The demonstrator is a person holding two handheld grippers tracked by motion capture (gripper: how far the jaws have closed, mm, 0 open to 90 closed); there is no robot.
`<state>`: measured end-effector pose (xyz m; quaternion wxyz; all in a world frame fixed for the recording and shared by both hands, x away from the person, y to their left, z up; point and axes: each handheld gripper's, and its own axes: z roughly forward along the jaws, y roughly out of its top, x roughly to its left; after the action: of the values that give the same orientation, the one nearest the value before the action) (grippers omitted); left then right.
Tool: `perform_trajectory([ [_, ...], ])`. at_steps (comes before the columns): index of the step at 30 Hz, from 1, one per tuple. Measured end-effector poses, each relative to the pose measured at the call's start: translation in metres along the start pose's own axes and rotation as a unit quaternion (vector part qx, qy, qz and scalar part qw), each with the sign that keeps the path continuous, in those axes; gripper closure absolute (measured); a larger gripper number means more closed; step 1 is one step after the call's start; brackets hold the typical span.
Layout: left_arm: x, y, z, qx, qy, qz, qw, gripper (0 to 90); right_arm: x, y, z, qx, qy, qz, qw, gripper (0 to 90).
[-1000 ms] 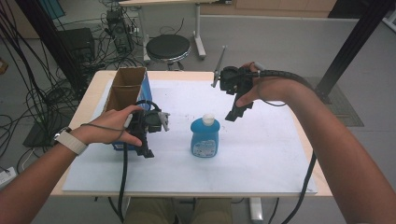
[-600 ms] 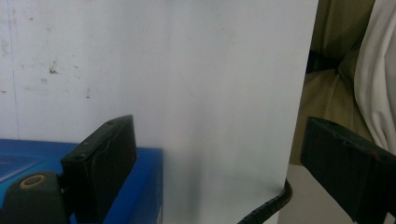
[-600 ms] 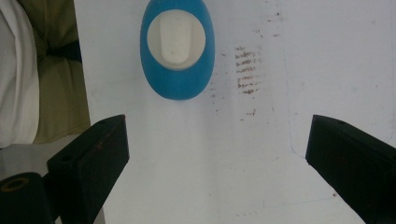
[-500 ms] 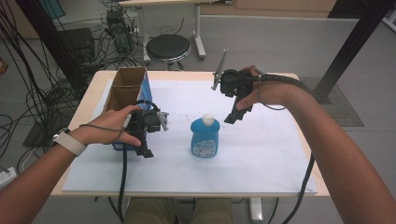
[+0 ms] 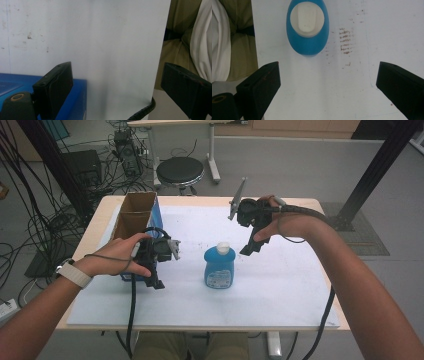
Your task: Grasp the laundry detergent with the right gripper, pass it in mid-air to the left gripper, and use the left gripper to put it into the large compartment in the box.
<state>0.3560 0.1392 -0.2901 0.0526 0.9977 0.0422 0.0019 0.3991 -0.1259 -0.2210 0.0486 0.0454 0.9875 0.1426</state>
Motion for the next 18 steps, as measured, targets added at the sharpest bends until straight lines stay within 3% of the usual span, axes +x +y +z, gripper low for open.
perform_trajectory([
  [18,0.001,-0.001,0.002,-0.006,0.000,-0.002,1.0000,11.4,0.002,-0.007,0.013,-0.044,0.013,0.007,0.9989,5.0],
])
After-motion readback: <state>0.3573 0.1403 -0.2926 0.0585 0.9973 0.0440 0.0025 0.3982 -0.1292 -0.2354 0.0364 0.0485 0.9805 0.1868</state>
